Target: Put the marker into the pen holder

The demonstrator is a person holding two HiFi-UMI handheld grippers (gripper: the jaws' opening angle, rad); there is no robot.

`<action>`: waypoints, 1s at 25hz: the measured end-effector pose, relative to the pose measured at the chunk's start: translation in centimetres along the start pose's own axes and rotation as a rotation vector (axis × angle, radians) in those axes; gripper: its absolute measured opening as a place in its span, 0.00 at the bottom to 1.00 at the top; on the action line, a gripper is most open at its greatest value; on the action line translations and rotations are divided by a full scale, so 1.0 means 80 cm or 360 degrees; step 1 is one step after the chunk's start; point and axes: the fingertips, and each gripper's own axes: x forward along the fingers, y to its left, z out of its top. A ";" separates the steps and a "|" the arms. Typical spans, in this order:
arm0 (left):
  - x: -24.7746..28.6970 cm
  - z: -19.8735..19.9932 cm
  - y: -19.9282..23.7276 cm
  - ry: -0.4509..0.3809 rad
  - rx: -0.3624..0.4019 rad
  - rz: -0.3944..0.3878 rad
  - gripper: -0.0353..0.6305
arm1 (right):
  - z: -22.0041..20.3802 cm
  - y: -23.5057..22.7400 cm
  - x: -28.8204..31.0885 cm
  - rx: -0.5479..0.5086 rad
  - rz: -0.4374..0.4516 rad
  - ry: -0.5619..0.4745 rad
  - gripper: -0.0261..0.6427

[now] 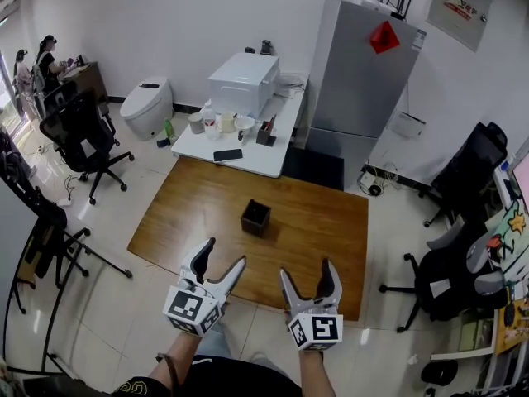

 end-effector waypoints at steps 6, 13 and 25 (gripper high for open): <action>-0.043 0.009 -0.040 0.0004 0.0019 0.0012 0.54 | 0.009 0.030 -0.050 -0.0010 0.0064 0.0020 0.68; -0.087 0.014 -0.020 -0.0023 0.0065 0.0003 0.54 | 0.016 0.082 -0.057 -0.0015 0.0070 -0.0029 0.68; -0.144 0.005 0.076 0.0000 0.0086 0.0064 0.54 | 0.028 0.133 -0.048 -0.0067 -0.0184 -0.0034 0.67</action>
